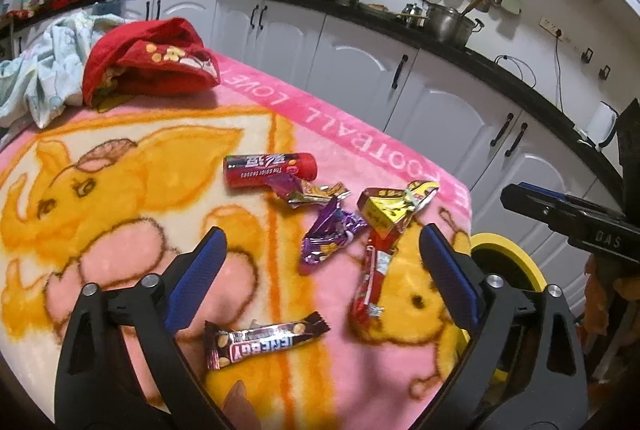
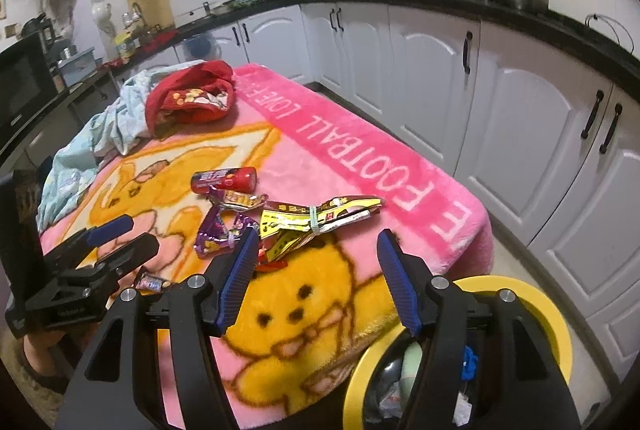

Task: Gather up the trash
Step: 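Move both tools back over the remaining wrappers on the blanket, then grasp the purple wrapper with the left tool while the right tool grasps the gold wrapper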

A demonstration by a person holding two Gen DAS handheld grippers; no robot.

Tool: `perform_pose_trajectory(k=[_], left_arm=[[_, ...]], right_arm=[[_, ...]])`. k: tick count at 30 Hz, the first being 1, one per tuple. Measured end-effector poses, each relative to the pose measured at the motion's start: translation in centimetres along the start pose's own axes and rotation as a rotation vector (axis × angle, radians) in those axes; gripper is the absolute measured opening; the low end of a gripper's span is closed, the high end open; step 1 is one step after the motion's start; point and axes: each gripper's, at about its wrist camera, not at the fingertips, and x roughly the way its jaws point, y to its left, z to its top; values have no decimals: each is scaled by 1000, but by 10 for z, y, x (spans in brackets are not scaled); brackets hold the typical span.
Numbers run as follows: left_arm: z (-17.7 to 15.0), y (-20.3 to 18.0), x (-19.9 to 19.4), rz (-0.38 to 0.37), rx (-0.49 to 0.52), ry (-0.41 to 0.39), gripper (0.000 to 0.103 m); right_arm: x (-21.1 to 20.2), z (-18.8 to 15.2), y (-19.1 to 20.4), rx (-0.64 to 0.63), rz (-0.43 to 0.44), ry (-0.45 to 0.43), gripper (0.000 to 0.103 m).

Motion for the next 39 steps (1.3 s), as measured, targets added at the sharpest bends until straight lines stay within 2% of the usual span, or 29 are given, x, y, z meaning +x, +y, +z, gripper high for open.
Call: perform_pose_trajectory(k=[6, 10, 12, 23, 28, 30, 35, 39], left_arm=[[1, 8, 17, -20, -12, 47, 71], [4, 9, 30, -36, -11, 75, 66], [6, 8, 36, -45, -10, 90, 59], [10, 0, 66, -68, 10, 163, 55], [9, 0, 74, -71, 9, 190, 47], [7, 1, 77, -71, 6, 203, 41], [5, 1, 85, -76, -5, 227, 31], [2, 0, 86, -80, -1, 235, 27]], right_arm=[[28, 6, -5, 55, -15, 34, 59], [50, 8, -13, 118, -23, 58, 59], [60, 9, -17, 152, -27, 74, 59], [104, 14, -35, 306, -26, 126, 59], [117, 13, -40, 362, -1, 145, 59], [119, 13, -43, 385, 18, 148, 59], [123, 14, -48, 436, 81, 157, 46], [123, 17, -46, 430, 83, 150, 41]])
